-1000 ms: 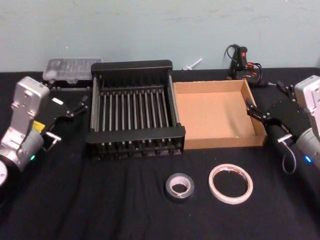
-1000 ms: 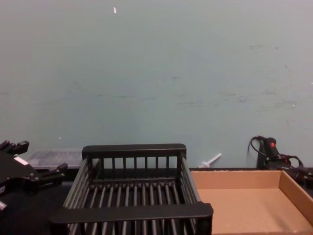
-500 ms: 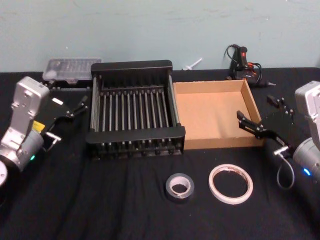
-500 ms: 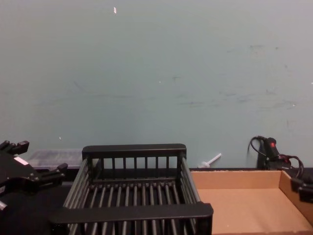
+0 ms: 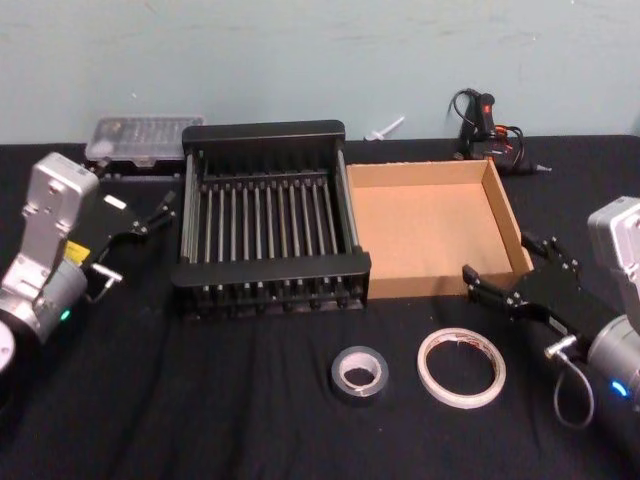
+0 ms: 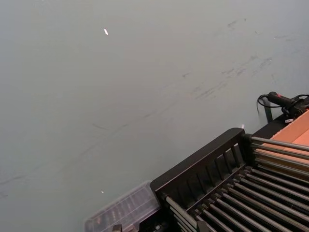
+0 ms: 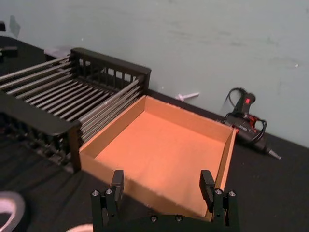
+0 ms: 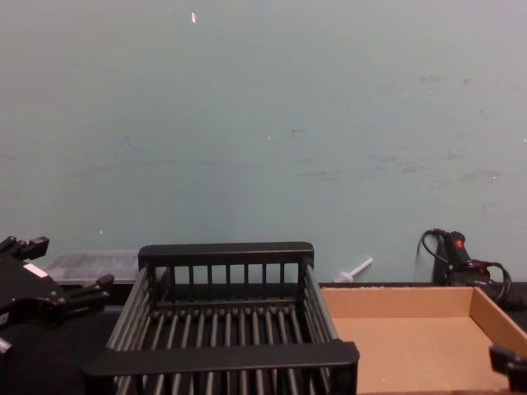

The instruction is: Pick up the white tape and place it into the black box , Pick up the silver tape and place it into the brown box.

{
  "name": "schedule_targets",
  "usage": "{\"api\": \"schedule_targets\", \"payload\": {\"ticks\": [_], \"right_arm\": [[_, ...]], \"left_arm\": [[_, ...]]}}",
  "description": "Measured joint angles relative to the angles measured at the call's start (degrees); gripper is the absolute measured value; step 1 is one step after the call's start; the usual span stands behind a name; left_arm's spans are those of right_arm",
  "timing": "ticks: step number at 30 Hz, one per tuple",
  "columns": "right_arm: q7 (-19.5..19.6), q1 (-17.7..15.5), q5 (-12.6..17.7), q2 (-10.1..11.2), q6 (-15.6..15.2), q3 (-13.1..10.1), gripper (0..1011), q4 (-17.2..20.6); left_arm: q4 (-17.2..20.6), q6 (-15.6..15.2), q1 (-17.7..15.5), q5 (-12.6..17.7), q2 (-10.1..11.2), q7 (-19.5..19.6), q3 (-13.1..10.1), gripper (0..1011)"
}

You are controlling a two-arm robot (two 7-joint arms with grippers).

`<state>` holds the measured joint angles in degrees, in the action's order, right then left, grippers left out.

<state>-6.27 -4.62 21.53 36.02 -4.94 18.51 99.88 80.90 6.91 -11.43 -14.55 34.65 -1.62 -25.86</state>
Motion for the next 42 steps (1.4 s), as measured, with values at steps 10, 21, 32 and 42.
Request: {"api": "schedule_targets", "payload": {"ticks": [10,21,32,42], "right_arm": [[-1.01,-3.30,0.45,0.55,-4.60,-1.41,1002,2.98],[-3.05,-3.75,0.14,0.21,-10.04,-1.57,1002,2.90],[-4.35,-2.88,-0.62,-1.43,-13.86,-1.37,1002,0.97],[-5.42,-2.80,-1.87,-2.40,-15.29,-1.67,1002,0.14]], "left_arm": [[0.00,0.00,0.00,0.00,0.00,0.00,0.00,1001],[0.00,0.00,0.00,0.00,0.00,0.00,0.00,1001],[0.00,0.00,0.00,0.00,0.00,0.00,0.00,1001],[0.00,0.00,0.01,0.00,0.00,0.00,0.00,1001]]}}
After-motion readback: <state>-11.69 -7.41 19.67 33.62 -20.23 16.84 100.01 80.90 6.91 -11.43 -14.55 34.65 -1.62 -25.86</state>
